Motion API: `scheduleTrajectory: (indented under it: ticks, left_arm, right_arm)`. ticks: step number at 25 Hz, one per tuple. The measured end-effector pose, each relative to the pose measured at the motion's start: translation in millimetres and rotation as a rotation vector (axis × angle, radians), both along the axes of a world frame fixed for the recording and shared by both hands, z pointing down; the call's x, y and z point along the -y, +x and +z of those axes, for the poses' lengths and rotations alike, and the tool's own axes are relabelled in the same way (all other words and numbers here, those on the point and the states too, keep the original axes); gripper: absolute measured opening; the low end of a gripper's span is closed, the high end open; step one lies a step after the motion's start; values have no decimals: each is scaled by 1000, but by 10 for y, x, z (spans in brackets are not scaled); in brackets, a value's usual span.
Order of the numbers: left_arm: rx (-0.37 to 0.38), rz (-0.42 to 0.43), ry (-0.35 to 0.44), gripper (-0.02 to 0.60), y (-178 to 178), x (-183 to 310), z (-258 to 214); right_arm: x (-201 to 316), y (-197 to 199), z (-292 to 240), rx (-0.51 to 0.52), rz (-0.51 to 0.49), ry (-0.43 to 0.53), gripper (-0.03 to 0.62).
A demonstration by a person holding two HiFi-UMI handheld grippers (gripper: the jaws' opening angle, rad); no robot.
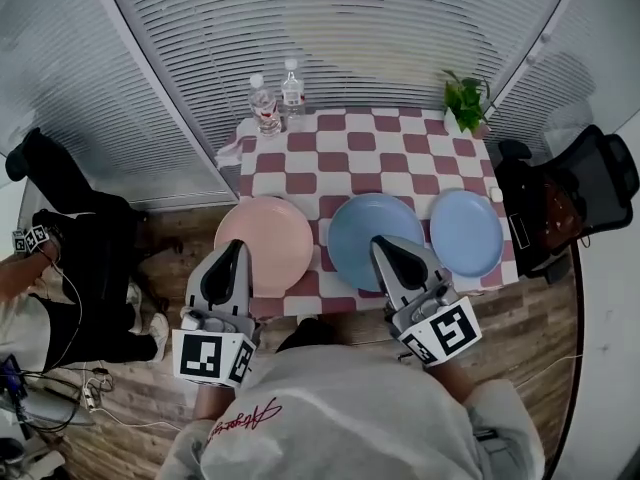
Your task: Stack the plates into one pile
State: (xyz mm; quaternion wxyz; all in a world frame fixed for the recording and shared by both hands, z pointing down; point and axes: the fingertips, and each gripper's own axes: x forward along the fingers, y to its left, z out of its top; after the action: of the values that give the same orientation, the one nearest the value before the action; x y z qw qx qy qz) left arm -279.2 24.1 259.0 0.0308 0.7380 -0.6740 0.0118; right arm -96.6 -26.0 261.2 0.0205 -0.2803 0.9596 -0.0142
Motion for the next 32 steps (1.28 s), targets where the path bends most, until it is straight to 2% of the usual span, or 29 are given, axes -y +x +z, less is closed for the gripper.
scheduleTrajectory:
  ticks: [10, 17, 32]
  left_arm:
    - [8, 47, 8, 26, -363, 367, 32]
    - [-14, 53, 1, 25, -613, 499, 159]
    - [-60, -33, -47, 26, -977, 444, 519]
  right_arm:
    - [311, -329, 58, 12, 51, -3, 11]
    - [413, -589, 142, -4, 55, -14, 11]
    - [528, -918, 553, -68, 1, -106, 11]
